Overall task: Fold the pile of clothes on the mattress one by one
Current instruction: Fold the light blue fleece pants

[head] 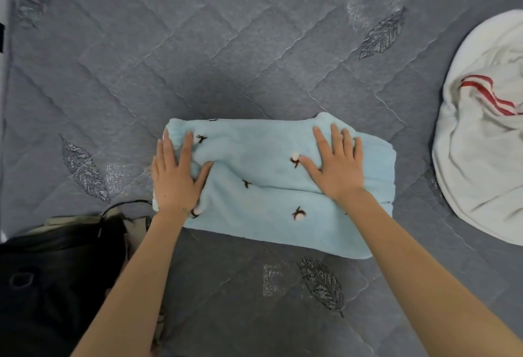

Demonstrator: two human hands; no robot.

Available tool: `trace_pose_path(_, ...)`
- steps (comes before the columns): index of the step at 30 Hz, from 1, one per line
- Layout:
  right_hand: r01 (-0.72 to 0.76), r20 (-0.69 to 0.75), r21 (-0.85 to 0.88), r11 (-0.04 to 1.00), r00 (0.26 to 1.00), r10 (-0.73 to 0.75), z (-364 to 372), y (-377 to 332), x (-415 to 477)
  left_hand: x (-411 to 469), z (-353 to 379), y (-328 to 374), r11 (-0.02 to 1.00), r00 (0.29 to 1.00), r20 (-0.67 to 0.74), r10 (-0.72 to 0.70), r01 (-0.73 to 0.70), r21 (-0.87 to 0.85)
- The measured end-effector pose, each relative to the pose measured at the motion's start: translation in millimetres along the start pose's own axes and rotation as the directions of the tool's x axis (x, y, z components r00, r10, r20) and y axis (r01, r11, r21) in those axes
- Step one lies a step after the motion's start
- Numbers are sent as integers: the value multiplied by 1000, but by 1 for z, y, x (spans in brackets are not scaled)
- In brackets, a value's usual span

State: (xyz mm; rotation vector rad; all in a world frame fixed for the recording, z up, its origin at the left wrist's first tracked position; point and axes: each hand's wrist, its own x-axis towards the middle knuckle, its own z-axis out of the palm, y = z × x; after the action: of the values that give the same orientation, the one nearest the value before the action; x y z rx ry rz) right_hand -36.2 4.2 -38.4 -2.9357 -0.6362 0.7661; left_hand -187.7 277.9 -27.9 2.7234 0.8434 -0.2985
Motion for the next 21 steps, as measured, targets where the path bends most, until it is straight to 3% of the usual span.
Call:
trace_pose_path(3, 43, -74, 110, 993, 997, -35, -12, 0, 6, 5, 0, 4, 998, 996, -91, 9, -4, 56)
trace_pose_path(7, 29, -153, 197, 980, 988, 1, -22, 10, 8, -6, 0, 25, 983, 951, -253, 180, -185, 5)
trace_pose_path(10, -85, -56, 290, 953, 993, 106, -27, 45, 8, -37, 12, 75, 958, 939, -222, 265, -283, -55)
trace_pose_path(12, -190, 76, 506, 841, 981, 176, -28, 65, 8, -58, 23, 106, 952, 943, -181, 278, -296, -81)
trace_pose_path(14, -239, 161, 688, 686, 971, 177, -28, 79, 5, -83, 39, 135, 955, 959, -173, 222, -250, -162)
trace_pose_path(16, -199, 144, 737, 646, 980, 137, -27, 88, 0, -111, 55, 162, 931, 984, -177, 0, -64, -359)
trace_pose_path(17, -163, 116, 749, 643, 987, 114, -27, 91, -3, -126, 61, 178, 851, 970, -138, -201, 103, -514)
trace_pose_path(18, -126, 87, 758, 640, 992, 92, -27, 93, -6, -141, 66, 194, 677, 906, -38, -421, 286, -678)
trace_pose_path(19, -96, 63, 763, 639, 995, 74, -27, 96, -10, -154, 70, 211, 421, 797, 107, -594, 421, -803)
trace_pose_path(20, -77, 52, 766, 638, 997, 58, -28, 98, -13, -166, 76, 227, 158, 693, 255, -674, 472, -867)
trace_pose_path(21, -68, 53, 763, 643, 998, 43, -28, 99, -17, -177, 81, 241, -47, 636, 374, -676, 468, -882)
